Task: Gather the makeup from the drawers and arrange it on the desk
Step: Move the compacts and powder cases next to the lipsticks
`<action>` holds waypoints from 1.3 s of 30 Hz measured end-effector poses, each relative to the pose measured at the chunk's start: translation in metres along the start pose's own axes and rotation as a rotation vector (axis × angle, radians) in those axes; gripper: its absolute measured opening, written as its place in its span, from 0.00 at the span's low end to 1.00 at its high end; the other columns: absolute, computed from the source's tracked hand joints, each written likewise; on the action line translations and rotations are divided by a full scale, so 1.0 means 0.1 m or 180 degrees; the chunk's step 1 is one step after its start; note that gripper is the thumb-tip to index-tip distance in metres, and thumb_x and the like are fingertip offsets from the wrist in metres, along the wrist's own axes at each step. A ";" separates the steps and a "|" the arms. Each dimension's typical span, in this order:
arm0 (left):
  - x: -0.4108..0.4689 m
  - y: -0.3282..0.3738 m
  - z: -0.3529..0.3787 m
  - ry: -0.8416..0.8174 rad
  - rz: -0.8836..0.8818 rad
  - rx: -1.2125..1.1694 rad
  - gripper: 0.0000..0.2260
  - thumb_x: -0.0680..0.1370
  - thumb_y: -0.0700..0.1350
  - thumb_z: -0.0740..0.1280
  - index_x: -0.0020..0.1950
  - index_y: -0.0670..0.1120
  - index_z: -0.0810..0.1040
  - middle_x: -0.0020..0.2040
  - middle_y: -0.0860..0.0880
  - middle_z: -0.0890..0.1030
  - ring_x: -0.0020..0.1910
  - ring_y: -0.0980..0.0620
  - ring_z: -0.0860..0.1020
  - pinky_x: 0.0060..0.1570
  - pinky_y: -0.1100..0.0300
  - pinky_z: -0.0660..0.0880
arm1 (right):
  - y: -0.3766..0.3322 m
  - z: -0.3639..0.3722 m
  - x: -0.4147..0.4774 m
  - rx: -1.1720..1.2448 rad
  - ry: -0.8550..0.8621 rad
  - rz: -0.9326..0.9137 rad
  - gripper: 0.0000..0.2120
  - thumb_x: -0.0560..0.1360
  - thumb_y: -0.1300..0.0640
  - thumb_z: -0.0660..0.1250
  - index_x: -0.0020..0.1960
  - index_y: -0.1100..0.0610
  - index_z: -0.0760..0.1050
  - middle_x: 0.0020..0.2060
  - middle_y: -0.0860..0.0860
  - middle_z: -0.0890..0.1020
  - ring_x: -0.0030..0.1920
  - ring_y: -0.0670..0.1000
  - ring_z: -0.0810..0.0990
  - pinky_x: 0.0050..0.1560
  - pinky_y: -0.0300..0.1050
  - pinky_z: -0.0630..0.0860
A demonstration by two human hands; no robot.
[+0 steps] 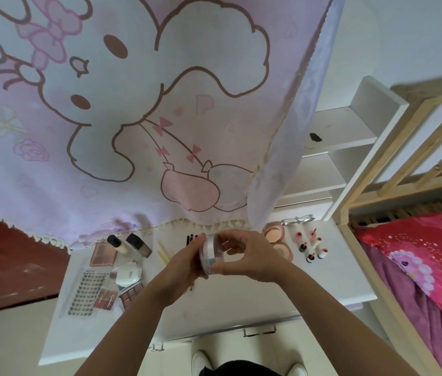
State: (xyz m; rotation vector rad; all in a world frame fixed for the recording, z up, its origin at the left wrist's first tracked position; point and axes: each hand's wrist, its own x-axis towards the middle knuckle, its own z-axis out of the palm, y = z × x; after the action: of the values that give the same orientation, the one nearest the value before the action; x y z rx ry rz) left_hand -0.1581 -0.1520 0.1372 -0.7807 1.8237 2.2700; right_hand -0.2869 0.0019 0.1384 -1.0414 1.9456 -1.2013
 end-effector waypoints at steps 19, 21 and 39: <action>-0.04 0.03 0.15 -0.0019 -0.0338 0.0215 0.33 0.81 0.64 0.43 0.50 0.41 0.77 0.35 0.44 0.74 0.31 0.53 0.67 0.33 0.61 0.65 | 0.07 0.17 -0.16 -0.1660 -0.0158 -0.0604 0.33 0.79 0.33 0.54 0.77 0.51 0.56 0.66 0.47 0.68 0.60 0.45 0.67 0.63 0.40 0.64; -0.05 0.05 0.15 -0.0015 -0.0263 0.0210 0.33 0.81 0.64 0.43 0.54 0.41 0.77 0.34 0.44 0.74 0.31 0.52 0.67 0.32 0.62 0.66 | 0.07 0.18 -0.17 -0.1538 -0.0188 -0.0426 0.32 0.79 0.33 0.53 0.77 0.49 0.55 0.66 0.47 0.68 0.60 0.45 0.67 0.62 0.39 0.63; -0.04 0.08 0.12 -0.0161 -0.0230 0.0636 0.31 0.81 0.65 0.44 0.47 0.42 0.75 0.36 0.41 0.69 0.33 0.51 0.63 0.35 0.59 0.64 | 0.09 0.18 -0.13 -0.1907 -0.0027 -0.0951 0.26 0.79 0.34 0.53 0.64 0.54 0.64 0.51 0.46 0.67 0.47 0.46 0.65 0.56 0.42 0.66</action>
State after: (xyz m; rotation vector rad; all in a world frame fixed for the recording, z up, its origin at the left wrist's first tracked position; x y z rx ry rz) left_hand -0.1612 -0.1421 0.1477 -0.7357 1.9285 2.0064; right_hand -0.2688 0.0078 0.1249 -1.6816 2.2596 -0.7529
